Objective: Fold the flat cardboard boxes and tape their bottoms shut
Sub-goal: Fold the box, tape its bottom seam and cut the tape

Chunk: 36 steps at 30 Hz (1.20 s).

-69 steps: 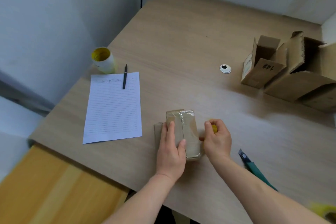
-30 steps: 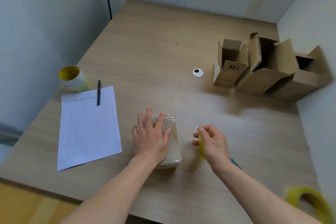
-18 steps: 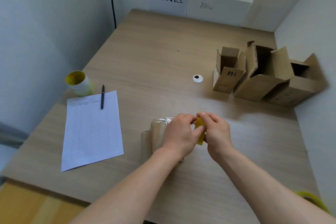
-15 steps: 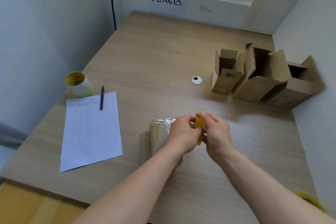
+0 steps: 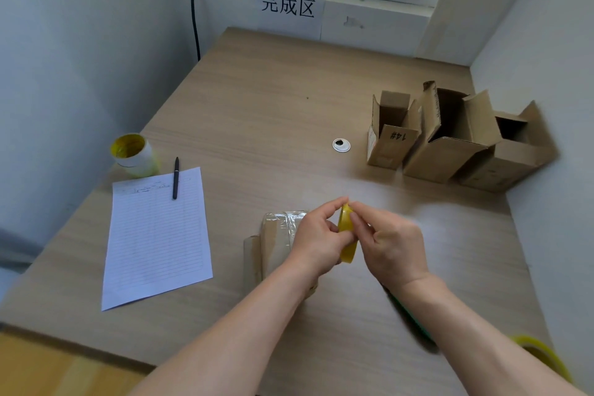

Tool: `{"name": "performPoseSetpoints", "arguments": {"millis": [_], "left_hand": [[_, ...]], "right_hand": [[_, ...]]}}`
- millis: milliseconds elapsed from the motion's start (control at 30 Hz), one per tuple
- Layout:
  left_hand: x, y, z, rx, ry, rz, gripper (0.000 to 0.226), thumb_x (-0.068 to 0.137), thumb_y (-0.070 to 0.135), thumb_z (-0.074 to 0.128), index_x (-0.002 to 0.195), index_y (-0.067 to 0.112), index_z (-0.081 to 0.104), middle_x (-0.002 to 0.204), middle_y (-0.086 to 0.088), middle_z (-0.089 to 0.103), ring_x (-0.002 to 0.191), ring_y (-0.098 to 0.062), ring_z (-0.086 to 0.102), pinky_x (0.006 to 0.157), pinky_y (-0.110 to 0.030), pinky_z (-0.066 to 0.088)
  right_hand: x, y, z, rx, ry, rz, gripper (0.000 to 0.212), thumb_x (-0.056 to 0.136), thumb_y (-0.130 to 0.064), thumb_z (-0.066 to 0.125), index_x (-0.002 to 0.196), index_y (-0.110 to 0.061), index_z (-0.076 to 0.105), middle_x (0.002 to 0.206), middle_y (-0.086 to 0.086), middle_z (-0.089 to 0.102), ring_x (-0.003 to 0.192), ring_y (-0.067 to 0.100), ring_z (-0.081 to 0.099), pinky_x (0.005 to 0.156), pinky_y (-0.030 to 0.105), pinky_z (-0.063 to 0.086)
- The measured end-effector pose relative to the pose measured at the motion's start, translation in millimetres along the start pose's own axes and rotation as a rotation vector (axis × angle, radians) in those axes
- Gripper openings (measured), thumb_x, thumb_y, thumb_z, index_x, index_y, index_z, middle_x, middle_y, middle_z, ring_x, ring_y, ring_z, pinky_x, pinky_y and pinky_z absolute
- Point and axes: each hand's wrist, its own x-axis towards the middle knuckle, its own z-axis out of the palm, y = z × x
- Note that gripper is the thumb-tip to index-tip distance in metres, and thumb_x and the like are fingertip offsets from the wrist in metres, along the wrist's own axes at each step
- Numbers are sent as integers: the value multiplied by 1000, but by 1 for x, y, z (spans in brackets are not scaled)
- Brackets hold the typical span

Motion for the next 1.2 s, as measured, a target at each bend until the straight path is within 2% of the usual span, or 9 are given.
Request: {"name": "performPoseSetpoints", "arguments": {"millis": [133,233,333,533,667,833,967,1067,1200], "left_hand": [[-3,0,-2,-37,-10,34,56,87,6,67,130,40,58,60,-2,42,52,-16,42,47,-28,46],[-3,0,-4,-56,22,68,40,92,14,65,121,41,63,56,2,42,46,-16,44,45,-28,46],[-2,-1,-5,-51,70,88,30,97,17,60,113,42,64,63,-7,45,42,-19,46,43,-26,43],[-6,-3,-7,13,73,114,35,97,21,61,130,31,62,71,-4,50,55,-16,50,44,-25,44],[-8,-11,-10,90,85,160,37,95,22,63,129,36,62,69,14,51,64,-10,51,58,-27,48],[-9,-23,-8,140,93,225,40,92,25,66,127,44,62,89,3,66,69,-18,57,66,-32,52],[-8,-27,-7,126,89,223,40,93,22,65,129,39,62,70,29,59,62,-1,53,65,-30,49],[-8,-27,-7,135,80,245,41,93,20,64,129,38,63,70,31,60,62,0,53,65,-29,49],[-8,-26,-5,153,81,257,41,88,31,63,127,44,61,72,24,60,64,-4,54,64,-30,52]], "right_hand": [[3,-5,-2,94,18,18,26,95,-35,52,105,-26,74,73,3,69,63,26,63,55,40,52],[6,-16,-4,303,17,198,16,92,-26,64,103,-26,76,81,-5,73,73,15,68,67,38,56],[12,-21,-6,464,-23,397,12,88,-18,72,96,-24,78,81,-9,74,78,10,69,74,38,57],[20,-32,-12,840,-91,789,10,93,-20,67,86,-13,66,82,16,72,82,42,69,69,56,57],[26,-36,-14,938,-128,923,15,94,-15,63,82,-9,58,90,23,71,88,46,69,77,62,55],[27,-32,-16,982,-160,951,5,92,-6,61,94,-2,59,92,30,68,83,43,72,78,56,57],[25,-29,-18,1083,-177,960,15,90,-8,67,103,-8,59,83,11,72,73,32,72,68,41,58],[25,-28,-19,1052,-205,947,5,92,-7,65,92,-6,61,84,15,70,72,32,72,68,41,58],[25,-28,-18,962,-193,910,10,96,-10,59,87,-5,59,83,24,68,79,39,72,71,49,59]]}}
